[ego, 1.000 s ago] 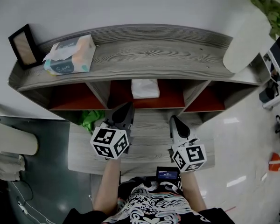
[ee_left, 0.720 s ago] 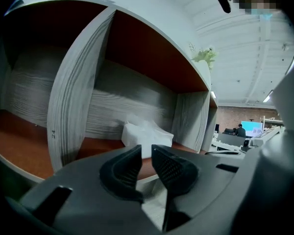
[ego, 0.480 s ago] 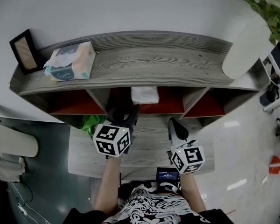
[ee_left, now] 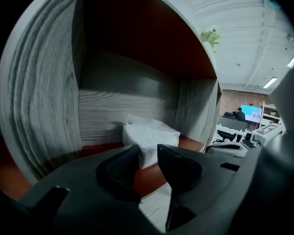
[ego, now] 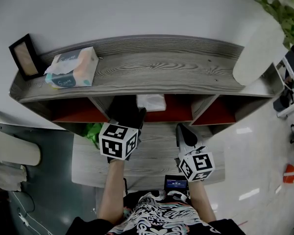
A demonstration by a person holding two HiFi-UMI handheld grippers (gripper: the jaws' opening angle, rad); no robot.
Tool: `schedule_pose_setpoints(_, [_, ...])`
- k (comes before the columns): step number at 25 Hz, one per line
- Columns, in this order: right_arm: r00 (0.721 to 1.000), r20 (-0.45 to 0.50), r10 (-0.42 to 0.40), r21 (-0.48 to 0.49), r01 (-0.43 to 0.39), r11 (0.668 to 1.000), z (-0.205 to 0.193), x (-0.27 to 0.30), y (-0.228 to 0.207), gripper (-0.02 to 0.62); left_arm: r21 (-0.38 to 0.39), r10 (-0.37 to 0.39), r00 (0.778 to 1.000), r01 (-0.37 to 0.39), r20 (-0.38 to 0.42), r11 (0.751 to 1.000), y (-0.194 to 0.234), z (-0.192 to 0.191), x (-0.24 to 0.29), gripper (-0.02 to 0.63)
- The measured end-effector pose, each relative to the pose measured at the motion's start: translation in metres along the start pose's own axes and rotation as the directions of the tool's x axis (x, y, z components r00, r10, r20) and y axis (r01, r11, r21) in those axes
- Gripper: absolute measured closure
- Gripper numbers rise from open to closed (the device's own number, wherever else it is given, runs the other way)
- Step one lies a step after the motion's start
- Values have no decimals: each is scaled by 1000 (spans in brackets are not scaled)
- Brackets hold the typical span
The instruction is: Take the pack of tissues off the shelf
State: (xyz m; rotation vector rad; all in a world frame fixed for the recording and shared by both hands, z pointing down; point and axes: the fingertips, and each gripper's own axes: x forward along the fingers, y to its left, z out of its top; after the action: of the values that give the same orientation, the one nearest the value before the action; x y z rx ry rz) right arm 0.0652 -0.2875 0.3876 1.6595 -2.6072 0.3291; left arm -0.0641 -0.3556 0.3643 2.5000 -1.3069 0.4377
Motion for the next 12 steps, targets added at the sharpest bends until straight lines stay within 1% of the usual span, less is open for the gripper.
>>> schedule_pose_setpoints(5, [1000, 0, -4, 3, 4, 1000, 0, 0, -3, 591, 53, 33, 999, -32, -30, 998, 0, -1, 3, 485])
schedule_pose_setpoints(12, [1000, 2, -13, 31, 13, 999, -3, -5, -11, 591, 114, 53, 997, -46, -63, 992, 3, -2, 6, 503])
